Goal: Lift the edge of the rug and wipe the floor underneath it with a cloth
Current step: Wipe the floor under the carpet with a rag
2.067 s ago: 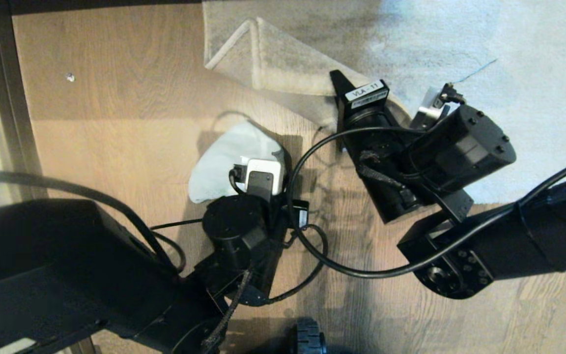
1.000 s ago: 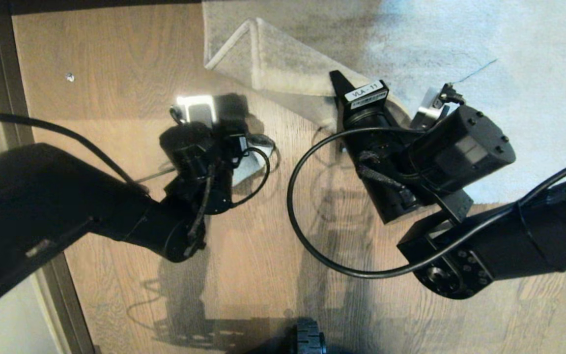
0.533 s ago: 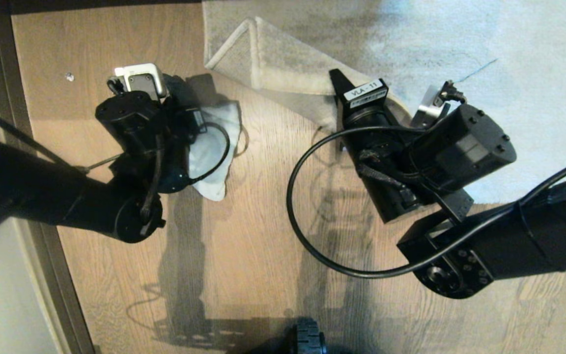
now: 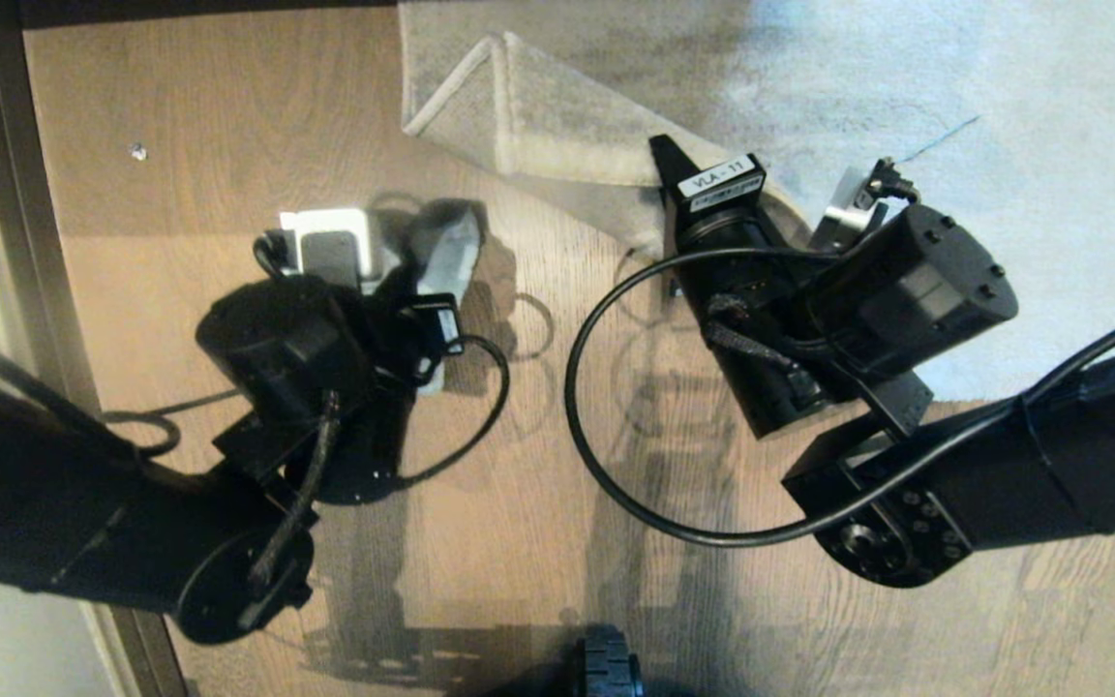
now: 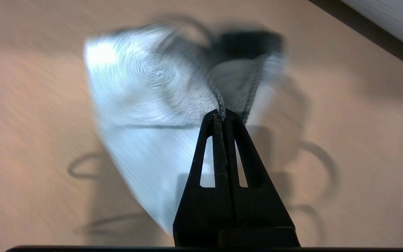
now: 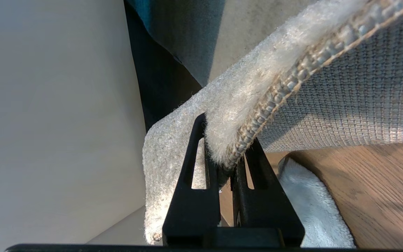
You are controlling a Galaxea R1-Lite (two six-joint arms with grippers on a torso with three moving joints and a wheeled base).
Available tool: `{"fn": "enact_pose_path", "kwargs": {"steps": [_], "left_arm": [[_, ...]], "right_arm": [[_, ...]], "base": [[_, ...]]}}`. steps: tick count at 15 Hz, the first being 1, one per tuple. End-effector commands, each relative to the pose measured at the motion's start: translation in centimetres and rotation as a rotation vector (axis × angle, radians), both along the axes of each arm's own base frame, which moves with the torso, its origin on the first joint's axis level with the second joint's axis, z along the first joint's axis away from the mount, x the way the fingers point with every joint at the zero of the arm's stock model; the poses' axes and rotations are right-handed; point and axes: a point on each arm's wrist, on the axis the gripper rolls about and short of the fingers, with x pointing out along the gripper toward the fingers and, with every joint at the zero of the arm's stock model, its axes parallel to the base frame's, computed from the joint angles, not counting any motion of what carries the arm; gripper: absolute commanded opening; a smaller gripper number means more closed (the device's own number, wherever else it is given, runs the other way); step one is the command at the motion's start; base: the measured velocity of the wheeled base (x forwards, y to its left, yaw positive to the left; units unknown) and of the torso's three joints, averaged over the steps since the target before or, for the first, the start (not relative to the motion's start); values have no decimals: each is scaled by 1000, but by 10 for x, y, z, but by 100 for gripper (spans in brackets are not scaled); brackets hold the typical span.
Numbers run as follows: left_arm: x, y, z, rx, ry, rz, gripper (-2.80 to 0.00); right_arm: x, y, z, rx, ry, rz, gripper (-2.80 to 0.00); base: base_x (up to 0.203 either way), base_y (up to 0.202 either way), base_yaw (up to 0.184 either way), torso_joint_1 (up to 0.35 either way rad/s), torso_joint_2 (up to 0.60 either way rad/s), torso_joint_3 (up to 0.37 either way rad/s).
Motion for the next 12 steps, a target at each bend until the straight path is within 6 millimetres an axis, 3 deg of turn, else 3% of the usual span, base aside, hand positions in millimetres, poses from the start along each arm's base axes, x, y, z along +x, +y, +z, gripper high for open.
{"fn": "enact_pose_path", "kwargs": {"steps": [1,5,9,12], "left_arm": [[-30,-31,-29,24,43,-95,-280],[-47,-74,-71,62,84,-192,-280],[-42,-106,-74,33,53,-232,-280],[-36,-117,-82,34,53,-237,-280]], "right_arm": [[-2,-2,4,40,-31,1,-280],[0,-1,0,33,-25,1,-280],[1,-1,-1,31,-21,0,-280],[3,2,-5,23,-14,0,-280]], "base": [[0,0,0,0,0,0],[0,0,0,0,0,0],[0,0,0,0,0,0],[0,0,0,0,0,0]]}}
